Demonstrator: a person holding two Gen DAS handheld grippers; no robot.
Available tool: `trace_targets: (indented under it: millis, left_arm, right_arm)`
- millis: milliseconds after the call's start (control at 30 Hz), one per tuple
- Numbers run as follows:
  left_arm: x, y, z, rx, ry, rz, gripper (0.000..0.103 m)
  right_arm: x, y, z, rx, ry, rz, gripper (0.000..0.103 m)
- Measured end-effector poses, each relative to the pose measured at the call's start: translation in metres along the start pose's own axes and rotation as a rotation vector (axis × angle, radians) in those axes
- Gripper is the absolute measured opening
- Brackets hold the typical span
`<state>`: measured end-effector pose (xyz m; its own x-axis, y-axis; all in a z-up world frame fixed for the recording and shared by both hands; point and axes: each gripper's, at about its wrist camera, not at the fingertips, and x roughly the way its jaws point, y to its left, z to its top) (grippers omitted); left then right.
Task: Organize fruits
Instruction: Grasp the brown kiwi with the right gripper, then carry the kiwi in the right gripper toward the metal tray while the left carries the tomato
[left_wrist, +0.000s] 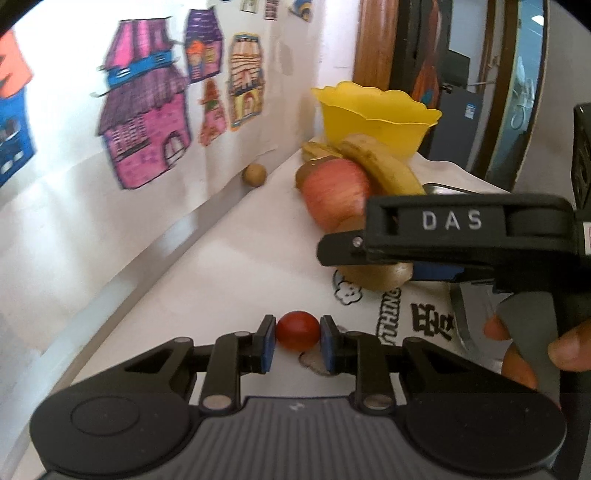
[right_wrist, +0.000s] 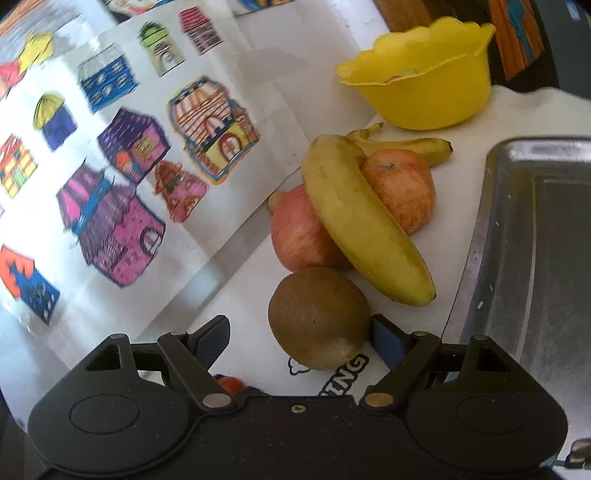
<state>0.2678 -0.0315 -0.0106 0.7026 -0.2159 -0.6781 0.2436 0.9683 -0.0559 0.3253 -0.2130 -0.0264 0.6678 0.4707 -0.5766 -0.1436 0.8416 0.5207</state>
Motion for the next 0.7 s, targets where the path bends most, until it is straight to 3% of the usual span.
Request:
trace_targets:
  millis: [200,433,700]
  left_arm:
    - [-0.008,0.008,-0.005,-0.025,0.002,0.017,0.028]
    - [-0.016,0.01,-0.009,-0.035,0.018,0.019,0.028]
    - [-0.032,0.007,-0.018,-0.031,0.024,0.02,0.028]
  right_arm:
    - [0.001,0.011,-0.006,-0.091,-0.007,-0.042,0.084]
    - [0.0,0.013,-0.009,-0.145,-0.058,-0.131,0.061]
    - [-0.019,0.015,-0.025,-0.181,-0.055,-0.12,0.06]
